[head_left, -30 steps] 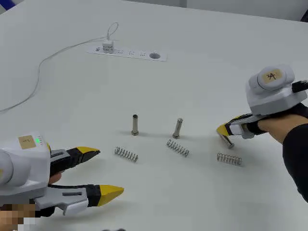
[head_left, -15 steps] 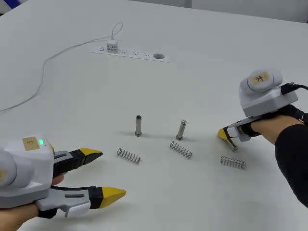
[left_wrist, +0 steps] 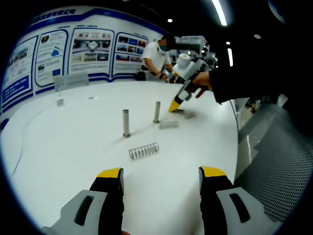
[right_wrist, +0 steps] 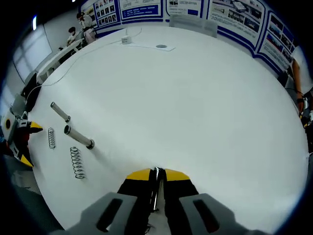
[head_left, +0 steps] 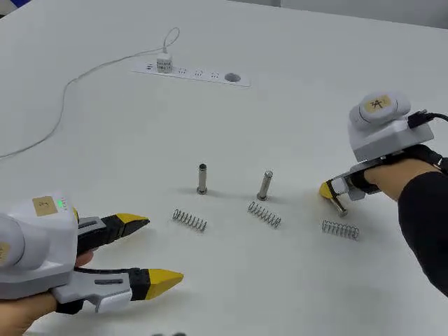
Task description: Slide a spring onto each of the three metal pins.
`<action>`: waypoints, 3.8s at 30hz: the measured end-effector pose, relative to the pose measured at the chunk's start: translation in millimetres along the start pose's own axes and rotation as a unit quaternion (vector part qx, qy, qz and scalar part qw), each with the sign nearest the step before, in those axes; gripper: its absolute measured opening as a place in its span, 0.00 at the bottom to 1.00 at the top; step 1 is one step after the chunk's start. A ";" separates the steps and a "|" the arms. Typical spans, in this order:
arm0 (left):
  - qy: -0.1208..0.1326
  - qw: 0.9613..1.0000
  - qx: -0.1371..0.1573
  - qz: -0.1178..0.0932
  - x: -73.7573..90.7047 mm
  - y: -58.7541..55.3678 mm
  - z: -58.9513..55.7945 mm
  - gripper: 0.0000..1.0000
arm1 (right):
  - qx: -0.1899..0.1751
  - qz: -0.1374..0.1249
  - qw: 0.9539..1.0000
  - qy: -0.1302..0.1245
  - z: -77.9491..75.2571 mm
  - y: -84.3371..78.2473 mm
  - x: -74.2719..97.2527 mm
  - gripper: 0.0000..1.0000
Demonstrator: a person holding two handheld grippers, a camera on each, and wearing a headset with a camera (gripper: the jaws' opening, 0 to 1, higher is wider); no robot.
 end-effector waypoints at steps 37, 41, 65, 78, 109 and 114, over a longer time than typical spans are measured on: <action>0.005 1.000 -0.007 -0.005 2.6 6.3 2.3 0.62 | 0.005 -0.057 0.998 -0.010 6.1 7.8 30.3 0.08; 0.005 1.000 -0.010 -0.006 2.6 7.9 2.4 0.62 | 0.003 -0.063 0.998 -0.009 5.9 8.3 33.6 0.08; 0.009 1.000 -0.018 -0.007 5.4 13.3 1.0 0.62 | -0.007 -0.099 0.995 -0.007 0.5 -6.5 52.7 0.09; 0.009 1.000 -0.020 -0.008 6.3 15.8 0.3 0.62 | -0.018 -0.106 0.994 -0.003 -3.7 -11.9 55.8 0.09; 0.010 1.000 -0.021 -0.011 7.3 15.8 0.6 0.62 | -0.001 -0.114 0.993 -0.008 -5.8 -12.4 59.6 0.11; 0.010 1.000 -0.023 -0.011 8.1 16.4 0.5 0.62 | 0.002 -0.119 0.993 -0.008 -4.8 -12.1 62.4 0.13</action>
Point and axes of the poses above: the centre of the closed fingertips' face, and the gripper's own axes: x roughly backward along the fingers, z roughly to its left, y roughly out of its top, the point moved 5 cm from there along x, roughly backward along the fingers, and after that the axes turned 15 degrees about -x, right-handed, at the moved point
